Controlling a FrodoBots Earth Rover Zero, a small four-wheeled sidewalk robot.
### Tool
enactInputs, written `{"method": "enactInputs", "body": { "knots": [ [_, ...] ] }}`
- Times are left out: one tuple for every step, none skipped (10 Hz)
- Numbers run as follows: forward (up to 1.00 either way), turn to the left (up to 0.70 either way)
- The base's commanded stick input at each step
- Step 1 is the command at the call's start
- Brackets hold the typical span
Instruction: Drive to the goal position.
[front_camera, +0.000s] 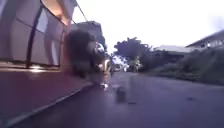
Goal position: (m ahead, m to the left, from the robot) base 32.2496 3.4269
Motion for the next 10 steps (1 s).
{"method": "enactInputs", "body": {
  "knots": [
    [0.7, 0.0],
    [0.7, 0.0],
    [0.7, 0.0],
    [0.7, 0.0],
    [0.7, 0.0],
    [0.7, 0.0],
    [0.7, 0.0],
    [0.7, -0.08],
    [0.7, -0.2],
    [0.7, -0.33]
  ]
}}
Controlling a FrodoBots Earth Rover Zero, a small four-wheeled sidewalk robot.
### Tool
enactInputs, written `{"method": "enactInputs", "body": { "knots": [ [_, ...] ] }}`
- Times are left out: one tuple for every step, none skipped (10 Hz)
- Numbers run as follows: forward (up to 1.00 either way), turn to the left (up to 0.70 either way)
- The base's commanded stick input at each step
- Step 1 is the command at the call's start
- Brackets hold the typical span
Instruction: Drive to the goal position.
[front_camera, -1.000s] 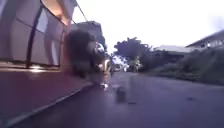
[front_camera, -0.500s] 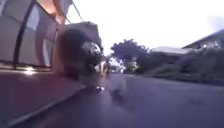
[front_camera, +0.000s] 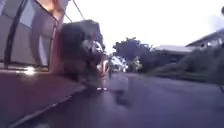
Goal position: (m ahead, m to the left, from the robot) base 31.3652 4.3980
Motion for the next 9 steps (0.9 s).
{"method": "enactInputs", "body": {
  "knots": [
    [0.7, -0.35],
    [0.7, -0.35],
    [0.7, -0.35],
    [0.7, -0.35],
    [0.7, -0.35],
    [0.7, -0.35],
    [0.7, -0.35],
    [0.7, -0.08],
    [0.7, 0.0]
  ]
}}
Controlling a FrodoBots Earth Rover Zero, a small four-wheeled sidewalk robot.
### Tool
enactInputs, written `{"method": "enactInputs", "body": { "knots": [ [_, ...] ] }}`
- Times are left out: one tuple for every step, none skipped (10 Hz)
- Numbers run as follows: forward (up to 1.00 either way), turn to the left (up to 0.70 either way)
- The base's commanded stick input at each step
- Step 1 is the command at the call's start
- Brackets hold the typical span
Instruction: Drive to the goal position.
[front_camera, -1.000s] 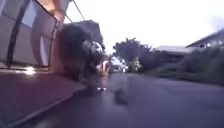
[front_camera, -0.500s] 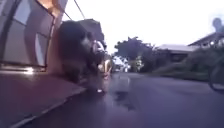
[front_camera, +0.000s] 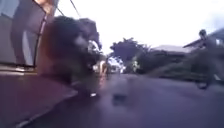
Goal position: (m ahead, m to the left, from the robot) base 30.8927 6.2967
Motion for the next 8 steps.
{"method": "enactInputs", "body": {
  "knots": [
    [0.7, 0.0],
    [0.7, 0.0],
    [0.7, 0.0],
    [0.7, -0.1],
    [0.7, -0.35],
    [0.7, -0.35],
    [0.7, -0.2],
    [0.7, 0.0]
  ]
}}
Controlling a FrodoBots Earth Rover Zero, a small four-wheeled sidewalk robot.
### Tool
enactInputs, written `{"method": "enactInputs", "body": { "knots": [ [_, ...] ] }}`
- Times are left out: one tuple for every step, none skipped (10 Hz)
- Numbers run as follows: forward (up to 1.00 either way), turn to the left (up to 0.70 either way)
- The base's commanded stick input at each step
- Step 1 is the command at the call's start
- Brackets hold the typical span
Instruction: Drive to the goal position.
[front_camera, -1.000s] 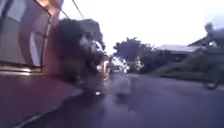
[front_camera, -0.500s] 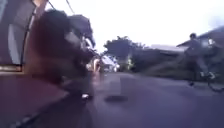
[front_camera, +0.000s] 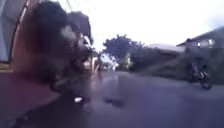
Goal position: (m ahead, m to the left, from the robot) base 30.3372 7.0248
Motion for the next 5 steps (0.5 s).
{"method": "enactInputs", "body": {
  "knots": [
    [0.7, 0.0],
    [0.7, 0.0],
    [0.7, 0.0],
    [0.7, 0.0],
    [0.7, 0.0]
  ]
}}
